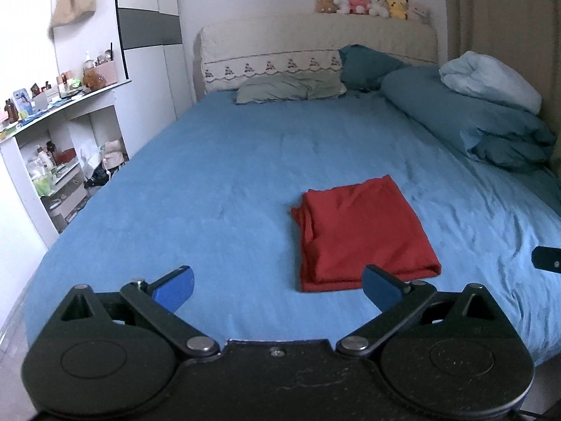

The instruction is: Fold small clothes

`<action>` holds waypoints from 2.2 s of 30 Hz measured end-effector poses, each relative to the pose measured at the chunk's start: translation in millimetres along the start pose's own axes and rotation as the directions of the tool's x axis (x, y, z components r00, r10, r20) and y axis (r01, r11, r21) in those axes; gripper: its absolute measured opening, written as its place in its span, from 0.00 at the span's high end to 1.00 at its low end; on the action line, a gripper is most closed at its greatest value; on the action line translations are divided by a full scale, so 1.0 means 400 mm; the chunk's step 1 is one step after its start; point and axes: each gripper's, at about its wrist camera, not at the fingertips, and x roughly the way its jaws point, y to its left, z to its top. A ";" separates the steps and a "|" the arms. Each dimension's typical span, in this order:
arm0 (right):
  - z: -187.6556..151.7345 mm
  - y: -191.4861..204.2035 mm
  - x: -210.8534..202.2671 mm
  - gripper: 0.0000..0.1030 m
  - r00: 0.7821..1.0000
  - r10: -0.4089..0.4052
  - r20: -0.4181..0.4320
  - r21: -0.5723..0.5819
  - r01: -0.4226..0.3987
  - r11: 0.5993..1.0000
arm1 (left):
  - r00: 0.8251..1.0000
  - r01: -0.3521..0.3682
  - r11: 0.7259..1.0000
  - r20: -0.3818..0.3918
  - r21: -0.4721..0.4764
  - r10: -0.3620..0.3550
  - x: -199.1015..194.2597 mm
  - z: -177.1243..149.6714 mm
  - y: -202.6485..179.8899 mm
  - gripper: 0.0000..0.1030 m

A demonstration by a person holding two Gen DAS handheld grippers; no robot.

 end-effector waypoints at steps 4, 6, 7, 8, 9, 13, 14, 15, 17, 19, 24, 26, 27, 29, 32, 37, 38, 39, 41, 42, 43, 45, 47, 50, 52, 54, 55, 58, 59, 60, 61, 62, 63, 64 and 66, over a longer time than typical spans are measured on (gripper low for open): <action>-0.018 0.001 -0.012 0.00 1.000 -0.001 -0.007 0.005 0.001 1.000 | 1.000 -0.001 1.000 0.017 0.011 0.001 -0.023 -0.009 -0.011 0.00; -0.021 0.004 -0.020 0.00 1.000 -0.013 -0.004 -0.004 0.013 1.000 | 1.000 0.004 1.000 0.019 0.007 -0.004 -0.028 -0.009 -0.016 0.00; -0.022 0.006 -0.024 0.00 1.000 -0.017 -0.004 -0.006 0.017 1.000 | 1.000 0.006 1.000 0.020 0.006 -0.006 -0.029 -0.010 -0.017 0.00; -0.023 0.007 -0.026 0.00 1.000 -0.019 -0.005 -0.006 0.019 1.000 | 1.000 0.008 1.000 0.022 0.006 -0.008 -0.032 -0.012 -0.016 0.00; -0.024 0.008 -0.027 0.00 1.000 -0.021 -0.008 -0.006 0.021 1.000 | 1.000 0.010 1.000 0.023 0.005 -0.010 -0.033 -0.013 -0.014 0.00; -0.028 0.015 -0.027 0.00 0.999 -0.035 -0.022 -0.009 0.034 0.999 | 1.000 0.020 1.000 0.019 0.004 -0.020 -0.035 -0.020 -0.016 0.00; -0.029 0.017 -0.028 0.00 0.999 -0.035 -0.025 -0.010 0.035 0.999 | 1.000 0.020 1.000 0.018 0.004 -0.020 -0.036 -0.020 -0.016 0.00; -0.029 0.018 -0.029 0.00 0.999 -0.036 -0.026 -0.011 0.035 0.999 | 1.000 0.019 1.000 0.018 0.004 -0.019 -0.036 -0.021 -0.016 0.00; -0.030 0.022 -0.030 0.00 0.999 -0.039 -0.025 -0.013 0.039 0.999 | 1.000 0.016 1.000 0.018 0.003 -0.016 -0.037 -0.021 -0.012 0.00; -0.030 0.023 -0.031 0.00 0.999 -0.040 -0.025 -0.014 0.039 0.999 | 1.000 0.015 1.000 0.021 0.001 -0.015 -0.039 -0.022 -0.008 0.00; -0.035 0.030 -0.035 0.00 0.999 -0.038 -0.028 -0.015 0.038 0.999 | 1.000 0.008 1.000 0.025 0.005 -0.008 -0.044 -0.025 -0.009 0.00; -0.033 0.028 -0.032 0.00 0.999 -0.035 -0.029 -0.015 0.034 0.999 | 1.000 0.006 1.000 0.025 0.007 -0.006 -0.045 -0.026 -0.006 0.00; -0.034 0.029 -0.033 0.00 0.999 -0.034 -0.030 -0.015 0.033 0.999 | 1.000 0.005 1.000 0.025 0.008 -0.005 -0.046 -0.026 -0.006 0.00; -0.033 0.030 -0.033 0.00 0.999 -0.034 -0.030 -0.015 0.033 0.999 | 1.000 0.006 1.000 0.025 0.009 -0.006 -0.046 -0.025 -0.008 0.00; -0.034 0.028 -0.033 0.00 0.999 -0.031 -0.031 -0.011 0.031 0.999 | 1.000 0.005 1.000 0.026 0.009 -0.006 -0.047 -0.025 -0.010 0.00; -0.035 0.027 -0.033 0.00 0.999 -0.028 -0.033 -0.009 0.028 1.000 | 1.000 -0.002 1.000 0.027 0.017 0.001 -0.047 -0.023 -0.014 0.00; -0.036 0.027 -0.033 0.00 0.999 -0.028 -0.034 -0.008 0.028 1.000 | 1.000 -0.002 1.000 0.027 0.018 0.001 -0.047 -0.023 -0.014 0.00; -0.036 0.027 -0.033 0.00 0.999 -0.028 -0.033 -0.008 0.027 1.000 | 1.000 -0.001 1.000 0.027 0.019 0.001 -0.048 -0.023 -0.012 0.00; -0.036 0.027 -0.033 0.00 0.999 -0.029 -0.032 -0.008 0.028 1.000 | 1.000 0.001 1.000 0.027 0.018 -0.001 -0.047 -0.023 -0.011 0.00; -0.035 0.025 -0.033 0.00 0.999 -0.027 -0.032 -0.008 0.027 1.000 | 1.000 0.001 1.000 0.027 0.017 -0.002 -0.048 -0.023 -0.011 0.00; -0.035 0.024 -0.032 0.00 0.999 -0.027 -0.032 -0.008 0.027 1.000 | 1.000 0.001 1.000 0.027 0.017 -0.002 -0.048 -0.023 -0.011 0.00; -0.035 0.024 -0.032 0.00 0.999 -0.027 -0.032 -0.008 0.027 1.000 | 1.000 0.000 1.000 0.028 0.017 -0.001 -0.048 -0.023 -0.012 0.00; -0.036 0.023 -0.032 0.00 0.999 -0.027 -0.032 -0.008 0.026 1.000 | 1.000 0.002 1.000 0.027 0.017 -0.003 -0.048 -0.023 -0.010 0.00; -0.036 0.021 -0.032 0.00 0.999 -0.026 -0.032 -0.008 0.026 1.000 | 1.000 0.001 1.000 0.028 0.018 -0.002 -0.048 -0.022 -0.012 0.00; -0.036 0.020 -0.032 0.00 0.999 -0.026 -0.032 -0.009 0.026 1.000 | 1.000 0.001 1.000 0.028 0.016 -0.002 -0.048 -0.023 -0.012 0.00; -0.036 0.022 -0.033 0.00 0.999 -0.027 -0.031 -0.008 0.027 1.000 | 1.000 0.003 1.000 0.029 0.015 -0.003 -0.048 -0.023 -0.008 0.00; -0.035 0.021 -0.033 0.00 0.999 -0.027 -0.031 -0.009 0.027 1.000 | 1.000 0.003 1.000 0.030 0.014 -0.003 -0.049 -0.023 -0.006 0.00; -0.037 0.031 -0.036 0.00 0.999 -0.031 -0.030 -0.006 0.031 0.999 | 1.000 0.001 1.000 0.031 0.015 -0.002 -0.049 -0.023 -0.004 0.00; -0.038 0.031 -0.036 0.00 0.999 -0.031 -0.030 -0.005 0.031 1.000 | 1.000 0.000 1.000 0.031 0.017 -0.001 -0.050 -0.023 -0.003 0.00; -0.037 0.031 -0.036 0.00 0.999 -0.030 -0.031 -0.005 0.030 1.000 | 0.999 0.000 1.000 0.032 0.017 0.000 -0.051 -0.023 -0.002 0.00; -0.037 0.031 -0.036 0.00 0.999 -0.030 -0.031 -0.006 0.030 1.000 | 0.999 -0.001 1.000 0.033 0.018 0.000 -0.052 -0.022 -0.002 0.00; -0.038 0.035 -0.038 0.00 0.999 -0.033 -0.030 -0.005 0.033 0.999 | 0.999 0.000 1.000 0.033 0.017 0.000 -0.053 -0.021 -0.001 0.00; -0.038 0.039 -0.040 0.00 0.999 -0.034 -0.030 -0.004 0.034 0.999 | 0.999 0.000 1.000 0.033 0.017 0.000 -0.053 -0.021 -0.001 0.00; -0.039 0.044 -0.042 0.00 0.999 -0.035 -0.030 -0.002 0.035 0.999 | 0.999 0.000 1.000 0.034 0.016 0.000 -0.053 -0.022 -0.001 0.00; -0.040 0.053 -0.047 0.00 0.999 -0.035 -0.028 -0.001 0.035 0.999 | 0.999 -0.002 1.000 0.036 0.016 0.001 -0.054 -0.021 -0.001 0.00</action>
